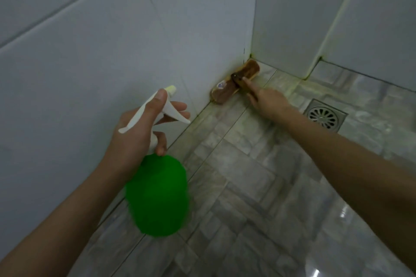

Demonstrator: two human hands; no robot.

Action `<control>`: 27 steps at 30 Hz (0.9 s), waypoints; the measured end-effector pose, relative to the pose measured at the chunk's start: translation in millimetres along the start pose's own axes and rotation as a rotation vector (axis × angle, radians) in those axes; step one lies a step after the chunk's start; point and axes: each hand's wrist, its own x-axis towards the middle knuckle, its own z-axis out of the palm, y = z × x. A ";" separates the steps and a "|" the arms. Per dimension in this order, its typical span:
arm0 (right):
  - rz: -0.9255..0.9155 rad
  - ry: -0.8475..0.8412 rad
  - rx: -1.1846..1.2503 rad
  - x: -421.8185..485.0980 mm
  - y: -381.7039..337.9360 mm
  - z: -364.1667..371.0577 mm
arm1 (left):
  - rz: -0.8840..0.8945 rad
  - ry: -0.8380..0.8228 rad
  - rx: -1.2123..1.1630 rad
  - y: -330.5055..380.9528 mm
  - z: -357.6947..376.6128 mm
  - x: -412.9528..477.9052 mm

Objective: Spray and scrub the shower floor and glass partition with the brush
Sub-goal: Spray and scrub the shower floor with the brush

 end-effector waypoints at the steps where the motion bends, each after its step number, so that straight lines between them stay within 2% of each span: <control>1: -0.029 0.000 0.015 -2.3 -3.0 -1.9 | -0.006 0.004 -0.004 -0.9 -1.2 -1.0; 5: -0.350 -0.178 -0.007 -47.4 -50.8 20.6 | -0.028 0.000 -0.018 -6.5 -4.4 0.4; 6: -0.412 -0.179 -0.039 -49.0 -51.4 27.4 | -0.038 -0.005 -0.014 -7.3 -3.2 1.6; 7: -0.413 -0.136 -0.053 -43.8 -45.7 29.7 | -0.043 -0.011 -0.008 -8.3 -1.8 2.2; 9: -0.264 -0.045 -0.021 -13.1 -21.8 22.9 | -0.032 -0.025 0.002 -10.1 -0.6 1.2; 12: -0.089 -0.026 -0.061 16.8 8.0 -8.0 | -0.025 -0.050 0.029 -10.5 -0.6 -2.1; 14: -0.125 -0.039 -0.049 10.9 1.0 -10.3 | -0.033 -0.026 0.002 -10.6 -2.3 -0.9; 17: -0.371 -0.146 0.016 -27.6 -30.6 8.7 | -0.046 -0.005 -0.028 -10.6 -0.8 1.6; 19: -0.462 -0.120 0.022 -37.9 -36.6 19.7 | -0.036 -0.017 -0.002 -10.7 1.9 4.7; 21: -0.310 -0.019 0.048 -17.6 -17.7 16.9 | -0.021 -0.026 0.009 -9.8 5.3 5.4; 24: -0.039 0.027 0.035 18.2 18.4 -9.1 | -0.019 -0.031 -0.005 -6.1 10.0 6.4; 27: 0.072 0.009 -0.004 22.2 14.8 -17.6 | -0.022 -0.031 -0.022 -3.1 13.1 8.8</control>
